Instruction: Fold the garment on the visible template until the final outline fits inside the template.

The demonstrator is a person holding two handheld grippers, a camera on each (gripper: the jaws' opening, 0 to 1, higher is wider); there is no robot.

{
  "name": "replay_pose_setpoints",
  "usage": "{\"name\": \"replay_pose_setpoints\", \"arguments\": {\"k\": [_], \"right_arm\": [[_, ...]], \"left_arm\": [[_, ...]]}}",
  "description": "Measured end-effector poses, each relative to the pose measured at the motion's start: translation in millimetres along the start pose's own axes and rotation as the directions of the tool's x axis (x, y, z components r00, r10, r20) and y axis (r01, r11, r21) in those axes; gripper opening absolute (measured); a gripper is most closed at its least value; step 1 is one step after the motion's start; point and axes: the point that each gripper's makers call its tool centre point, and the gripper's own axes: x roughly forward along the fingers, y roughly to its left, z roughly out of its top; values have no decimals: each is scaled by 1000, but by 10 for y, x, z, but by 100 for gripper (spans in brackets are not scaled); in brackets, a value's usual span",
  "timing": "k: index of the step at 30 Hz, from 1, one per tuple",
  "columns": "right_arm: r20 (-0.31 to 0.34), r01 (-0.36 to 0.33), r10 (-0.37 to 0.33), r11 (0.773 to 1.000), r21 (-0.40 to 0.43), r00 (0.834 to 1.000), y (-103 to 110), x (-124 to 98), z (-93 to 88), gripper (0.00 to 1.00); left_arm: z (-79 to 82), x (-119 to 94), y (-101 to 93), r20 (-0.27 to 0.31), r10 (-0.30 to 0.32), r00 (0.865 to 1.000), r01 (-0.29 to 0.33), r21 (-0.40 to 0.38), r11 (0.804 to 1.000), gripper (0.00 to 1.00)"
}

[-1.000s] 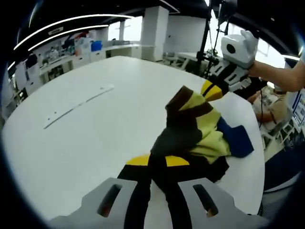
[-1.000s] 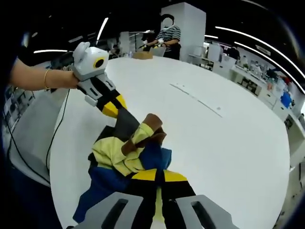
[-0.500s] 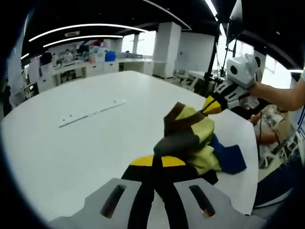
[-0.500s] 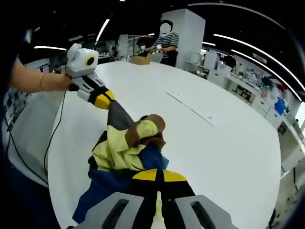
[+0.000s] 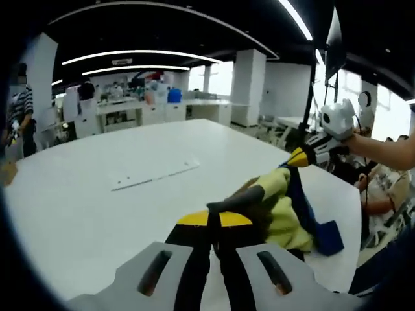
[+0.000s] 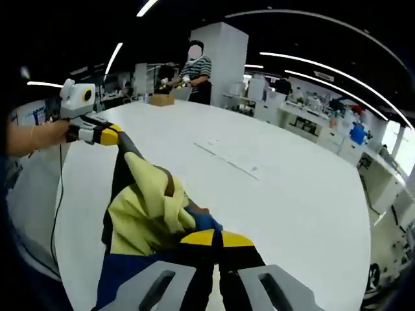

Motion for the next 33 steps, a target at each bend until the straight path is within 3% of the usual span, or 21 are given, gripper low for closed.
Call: {"name": "replay_pose_setpoints", "arguments": {"k": [8,13,15,22,28,33], "right_arm": [[3,130,-130,986,105,991,-420,217,43,0],[-11,193,-193,970,149,981,-656,343,20,0],[-27,216,-214,961,174,976,-772,404,-26,0],[-61,226,-218,950,214,974,-937,632,-194,0],[-85,245,-231,938,243,969,-1033,821,-323,0],[-134,253,-227,939,234,965,-1050,964,-468,0]], "left_arm": [[67,228,231,21,45,999,-44,-51,998,0],[-12,390,402,1,74,997,-74,-99,992,0],[-118,474,493,-37,91,995,-95,-112,989,0],[-377,723,632,-120,93,988,-106,-105,989,0],[-489,900,739,-154,114,981,-127,-83,988,0],[-631,1014,773,-212,142,967,-152,-35,988,0]]}}
